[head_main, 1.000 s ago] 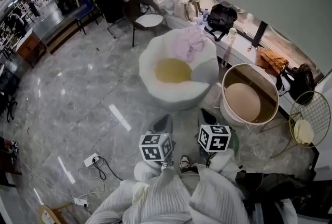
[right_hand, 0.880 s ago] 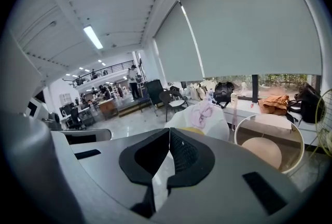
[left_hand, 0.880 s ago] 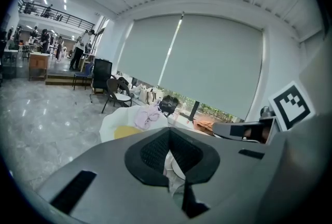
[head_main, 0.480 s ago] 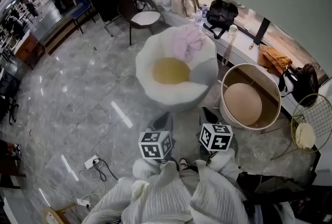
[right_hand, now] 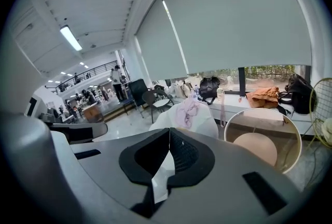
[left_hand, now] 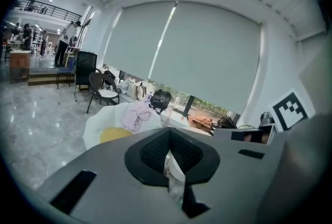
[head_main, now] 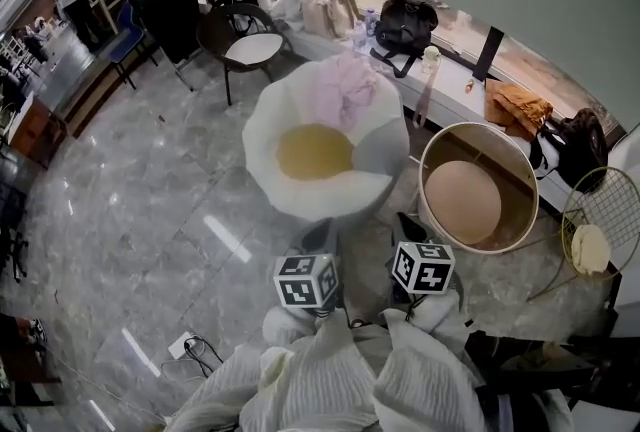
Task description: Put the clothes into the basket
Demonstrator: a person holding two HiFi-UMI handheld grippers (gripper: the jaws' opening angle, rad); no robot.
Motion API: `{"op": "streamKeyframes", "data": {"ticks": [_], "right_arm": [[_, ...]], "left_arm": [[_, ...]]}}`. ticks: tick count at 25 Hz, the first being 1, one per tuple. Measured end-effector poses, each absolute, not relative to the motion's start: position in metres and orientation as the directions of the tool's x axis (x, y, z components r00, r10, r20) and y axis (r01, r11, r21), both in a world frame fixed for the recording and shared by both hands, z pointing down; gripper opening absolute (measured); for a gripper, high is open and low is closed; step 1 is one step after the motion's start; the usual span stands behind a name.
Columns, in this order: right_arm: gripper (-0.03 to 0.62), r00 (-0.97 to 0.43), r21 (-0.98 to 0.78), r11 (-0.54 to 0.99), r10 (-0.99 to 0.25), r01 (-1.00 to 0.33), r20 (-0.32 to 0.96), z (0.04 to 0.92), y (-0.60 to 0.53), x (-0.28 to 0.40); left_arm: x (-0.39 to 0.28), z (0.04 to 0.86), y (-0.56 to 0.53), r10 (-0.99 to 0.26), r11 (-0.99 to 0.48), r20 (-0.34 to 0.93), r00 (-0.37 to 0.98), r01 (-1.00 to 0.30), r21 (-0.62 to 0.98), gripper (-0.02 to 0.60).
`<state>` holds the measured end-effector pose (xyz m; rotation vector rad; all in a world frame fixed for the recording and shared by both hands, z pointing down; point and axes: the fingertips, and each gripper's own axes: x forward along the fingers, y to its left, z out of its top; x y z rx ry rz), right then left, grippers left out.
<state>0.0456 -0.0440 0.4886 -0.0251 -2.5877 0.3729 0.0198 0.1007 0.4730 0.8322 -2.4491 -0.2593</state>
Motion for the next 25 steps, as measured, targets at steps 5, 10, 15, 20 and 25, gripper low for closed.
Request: {"op": "streamKeyframes", "data": {"ticks": [5, 10, 15, 20, 25], "right_arm": [[0.023, -0.872, -0.235, 0.969, 0.045, -0.081, 0.487, 0.482, -0.05, -0.012], [0.023, -0.881, -0.231, 0.968, 0.023, -0.099, 0.473, 0.468, -0.051, -0.081], [0.023, -0.876, -0.239, 0.962, 0.0, -0.131, 0.482, 0.472, -0.048, -0.135], [0.023, -0.867, -0.248, 0.951, -0.04, -0.186, 0.497, 0.479, -0.058, -0.186], [0.023, -0.861, -0.266, 0.939, -0.056, -0.217, 0.505, 0.482, -0.056, -0.224]], "left_arm": [[-0.048, 0.473, 0.092, -0.642, 0.767, 0.409, -0.649, -0.539, 0.348, 0.006], [-0.126, 0.461, 0.088, -0.667, 0.745, 0.392, -0.634, -0.566, 0.351, 0.006], [-0.193, 0.465, 0.087, -0.684, 0.729, 0.402, -0.608, -0.588, 0.35, 0.006], [-0.25, 0.47, 0.077, -0.712, 0.699, 0.414, -0.567, -0.626, 0.346, 0.006], [-0.299, 0.476, 0.072, -0.73, 0.678, 0.422, -0.538, -0.647, 0.349, 0.006]]}}
